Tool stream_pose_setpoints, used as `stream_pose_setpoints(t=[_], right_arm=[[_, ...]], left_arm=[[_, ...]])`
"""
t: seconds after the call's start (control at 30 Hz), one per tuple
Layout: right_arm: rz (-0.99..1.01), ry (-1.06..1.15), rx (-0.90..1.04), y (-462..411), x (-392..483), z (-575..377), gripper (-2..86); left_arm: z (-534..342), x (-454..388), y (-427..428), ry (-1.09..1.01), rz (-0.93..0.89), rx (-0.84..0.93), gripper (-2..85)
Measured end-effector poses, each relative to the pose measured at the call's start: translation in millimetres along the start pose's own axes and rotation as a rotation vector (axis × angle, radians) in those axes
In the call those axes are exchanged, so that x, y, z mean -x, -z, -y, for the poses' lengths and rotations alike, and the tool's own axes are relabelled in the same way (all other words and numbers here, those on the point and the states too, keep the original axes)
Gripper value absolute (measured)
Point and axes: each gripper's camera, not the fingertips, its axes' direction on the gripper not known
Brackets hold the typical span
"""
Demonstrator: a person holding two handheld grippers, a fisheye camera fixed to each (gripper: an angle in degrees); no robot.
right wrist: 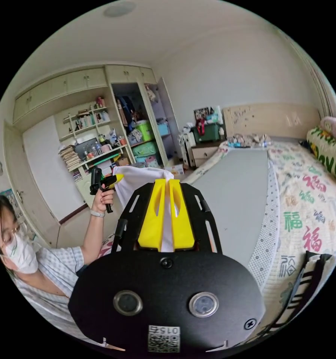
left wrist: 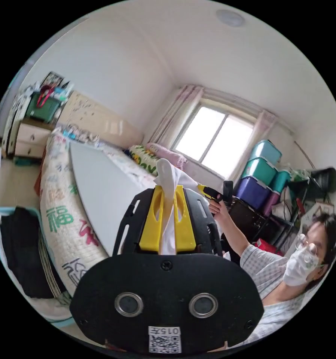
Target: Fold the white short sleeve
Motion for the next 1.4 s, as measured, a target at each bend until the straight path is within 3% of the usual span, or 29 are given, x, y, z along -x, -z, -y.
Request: stream_pose_setpoints(t=[0.27,0.57,0.77,0.97,1.4], right_arm=[[-0.150,0.244,-0.204,266,190,-143,-0.2],[-0.212,0.209,-0.266,461,327,-311,0.1],[-0.400,0.178,-0.294,524,391,-422,0.4],[-0.420,0.032,-0.298,555,392,-496,0.4],[-0.473,0.126,-0.323,581,401,-482,0.5]], left_arm=[[108,-246,67,-0.344,-0.031,-0.001,2.7],[158,-363,75,-0.459,-0.330,0.038,2.6],[139,-393,50,-0.481,-0.456,0.108,2.8],[134,-394,28,-0.441,-0.486,0.195,2.9],[236,-409,83,-0.521,-0.473,0.142,2.7]])
